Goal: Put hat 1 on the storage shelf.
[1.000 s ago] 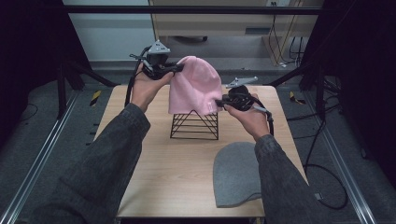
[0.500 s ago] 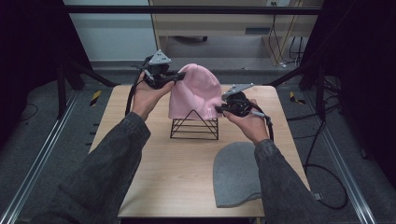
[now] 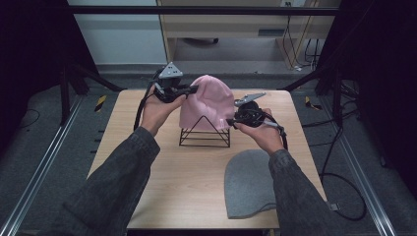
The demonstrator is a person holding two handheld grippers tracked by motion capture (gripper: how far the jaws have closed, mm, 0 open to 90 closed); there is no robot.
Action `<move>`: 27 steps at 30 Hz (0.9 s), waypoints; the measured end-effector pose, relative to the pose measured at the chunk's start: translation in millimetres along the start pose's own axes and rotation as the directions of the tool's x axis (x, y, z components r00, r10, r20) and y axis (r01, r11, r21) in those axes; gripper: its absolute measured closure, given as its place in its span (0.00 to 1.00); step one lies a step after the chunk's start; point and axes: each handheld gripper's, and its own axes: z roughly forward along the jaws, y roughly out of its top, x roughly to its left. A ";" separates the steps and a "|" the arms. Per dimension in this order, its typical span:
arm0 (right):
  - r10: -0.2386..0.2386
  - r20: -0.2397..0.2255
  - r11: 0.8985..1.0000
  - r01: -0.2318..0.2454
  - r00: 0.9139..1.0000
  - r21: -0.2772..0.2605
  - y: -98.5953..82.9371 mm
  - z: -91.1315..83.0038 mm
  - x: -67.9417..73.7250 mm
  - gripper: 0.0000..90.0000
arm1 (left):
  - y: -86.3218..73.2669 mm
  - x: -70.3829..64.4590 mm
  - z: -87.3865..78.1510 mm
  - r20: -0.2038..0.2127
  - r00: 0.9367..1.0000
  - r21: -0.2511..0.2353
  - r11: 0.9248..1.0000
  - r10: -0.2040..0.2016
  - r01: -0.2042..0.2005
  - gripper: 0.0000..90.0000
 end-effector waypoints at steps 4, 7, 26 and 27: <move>0.011 0.021 1.000 -0.011 1.000 -0.007 -3.8 -4.3 -1.4 0.55 | -2.0 -0.8 -0.1 0.002 1.000 0.007 1.000 0.000 0.000 0.91; 0.021 0.032 1.000 -0.021 0.999 -0.015 -5.7 -7.9 -3.1 0.52 | -3.1 -2.9 1.7 0.004 1.000 0.013 1.000 0.001 -0.001 0.91; 0.022 0.065 0.994 -0.015 0.998 -0.107 21.2 -20.1 -6.7 0.48 | 8.1 -28.8 -6.2 0.073 0.996 -0.007 0.999 0.044 -0.044 0.93; 0.020 0.063 0.994 -0.013 0.998 -0.108 21.6 -20.0 -5.6 0.48 | 9.2 -30.2 -7.6 0.076 0.996 -0.009 0.999 0.044 -0.044 0.93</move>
